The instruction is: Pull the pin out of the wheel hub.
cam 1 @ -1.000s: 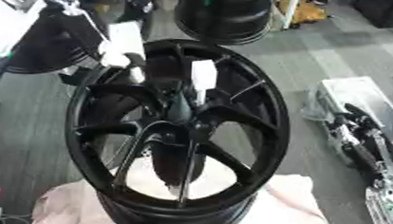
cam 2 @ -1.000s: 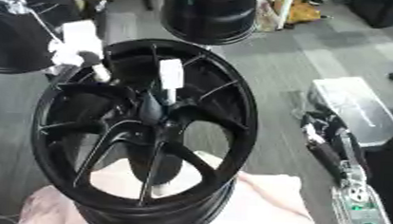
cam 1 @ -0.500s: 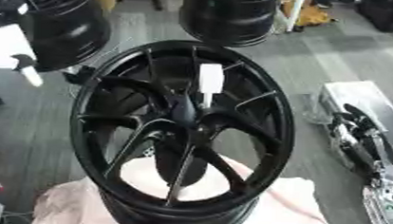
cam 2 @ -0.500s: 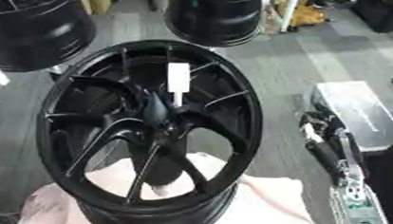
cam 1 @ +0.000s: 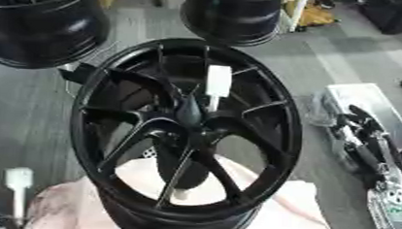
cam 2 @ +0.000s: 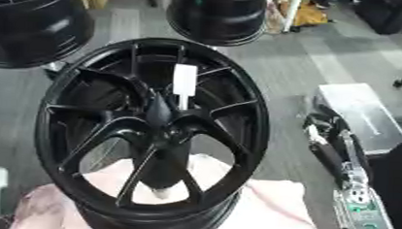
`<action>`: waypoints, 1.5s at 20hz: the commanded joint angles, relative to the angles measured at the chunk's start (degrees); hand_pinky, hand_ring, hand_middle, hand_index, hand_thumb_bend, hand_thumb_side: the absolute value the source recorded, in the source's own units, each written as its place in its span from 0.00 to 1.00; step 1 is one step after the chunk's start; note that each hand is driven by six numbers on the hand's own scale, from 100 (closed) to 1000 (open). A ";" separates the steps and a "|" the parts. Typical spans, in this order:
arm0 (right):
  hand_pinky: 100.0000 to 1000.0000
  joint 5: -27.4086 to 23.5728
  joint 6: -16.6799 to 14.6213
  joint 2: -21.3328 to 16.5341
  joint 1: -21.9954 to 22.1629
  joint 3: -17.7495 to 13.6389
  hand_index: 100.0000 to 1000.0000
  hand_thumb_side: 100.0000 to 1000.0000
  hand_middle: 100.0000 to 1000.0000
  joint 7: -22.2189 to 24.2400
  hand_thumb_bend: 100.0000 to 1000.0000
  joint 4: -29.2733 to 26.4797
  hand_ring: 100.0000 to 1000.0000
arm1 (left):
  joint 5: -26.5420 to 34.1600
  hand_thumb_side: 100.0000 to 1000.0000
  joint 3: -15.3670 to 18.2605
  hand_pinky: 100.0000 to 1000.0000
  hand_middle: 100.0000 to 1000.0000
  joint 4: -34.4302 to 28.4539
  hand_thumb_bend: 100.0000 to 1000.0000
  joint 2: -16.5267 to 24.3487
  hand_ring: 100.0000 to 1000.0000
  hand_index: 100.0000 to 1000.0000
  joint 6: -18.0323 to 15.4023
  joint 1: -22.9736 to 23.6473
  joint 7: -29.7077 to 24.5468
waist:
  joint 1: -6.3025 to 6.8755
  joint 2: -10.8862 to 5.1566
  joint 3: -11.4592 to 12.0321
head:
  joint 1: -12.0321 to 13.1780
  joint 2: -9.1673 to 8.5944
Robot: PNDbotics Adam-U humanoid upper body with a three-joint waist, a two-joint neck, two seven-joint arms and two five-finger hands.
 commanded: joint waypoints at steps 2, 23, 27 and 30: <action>0.66 -0.37 -0.10 -0.68 -0.53 -0.71 0.90 0.45 0.72 -0.56 0.06 -0.92 0.67 | 1.27 0.55 4.54 0.85 0.82 0.26 0.63 0.79 0.79 0.85 1.41 2.13 5.20 | 0.11 -0.27 0.12 | -0.19 -0.56; 0.66 -0.75 -0.29 0.88 -1.08 -1.21 0.90 0.45 0.72 -0.94 0.06 -0.79 0.67 | 28.50 0.59 25.42 0.74 0.62 -47.63 0.35 -28.25 0.63 0.70 23.52 18.39 27.55 | -2.37 0.64 1.85 | -1.87 -0.52; 0.66 -0.78 -0.30 1.20 -1.24 -1.21 0.90 0.45 0.72 -0.92 0.07 -0.69 0.67 | 30.71 0.59 25.04 0.74 0.62 -50.22 0.35 -30.46 0.63 0.71 24.73 18.89 30.91 | -2.60 0.82 1.68 | -2.18 -0.96; 0.66 -0.81 -0.34 1.35 -1.32 -1.18 0.90 0.45 0.72 -0.87 0.07 -0.60 0.67 | 31.27 0.60 24.55 0.74 0.62 -50.62 0.34 -31.09 0.63 0.73 25.16 19.00 31.71 | -2.58 0.93 1.56 | -2.37 -1.25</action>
